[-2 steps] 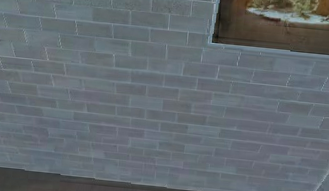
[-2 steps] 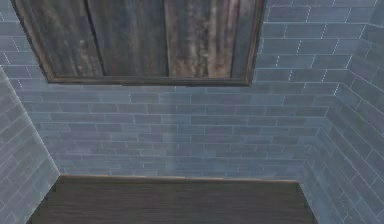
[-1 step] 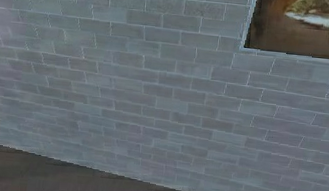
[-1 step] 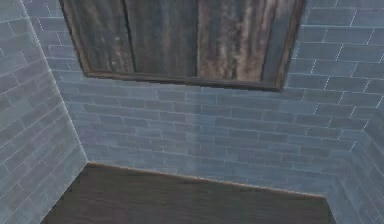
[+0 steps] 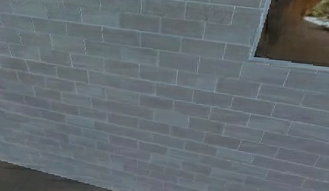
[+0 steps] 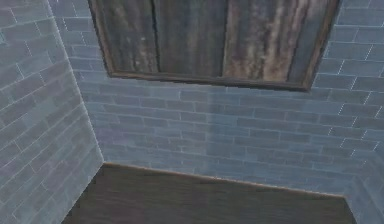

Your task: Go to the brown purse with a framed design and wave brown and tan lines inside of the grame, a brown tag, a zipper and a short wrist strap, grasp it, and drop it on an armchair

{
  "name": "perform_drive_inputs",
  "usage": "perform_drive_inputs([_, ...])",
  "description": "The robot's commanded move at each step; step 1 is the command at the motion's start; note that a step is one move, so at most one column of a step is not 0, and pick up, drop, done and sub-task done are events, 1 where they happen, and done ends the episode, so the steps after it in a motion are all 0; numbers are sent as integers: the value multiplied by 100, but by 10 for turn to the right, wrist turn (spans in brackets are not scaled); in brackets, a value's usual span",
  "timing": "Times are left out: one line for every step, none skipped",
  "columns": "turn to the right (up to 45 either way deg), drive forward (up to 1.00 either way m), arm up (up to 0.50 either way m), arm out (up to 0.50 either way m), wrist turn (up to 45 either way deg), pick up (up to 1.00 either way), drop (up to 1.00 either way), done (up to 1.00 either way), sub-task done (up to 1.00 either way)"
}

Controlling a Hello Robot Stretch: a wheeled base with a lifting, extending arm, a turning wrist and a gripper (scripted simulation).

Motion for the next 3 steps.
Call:
perform_drive_inputs([-330,0,0,0,0,0,0,0,0])
perform_drive_inputs([0,25,0,0,0,0,0,0,0])
perform_drive_inputs([-420,0,0,0,0,0,0,0,0])
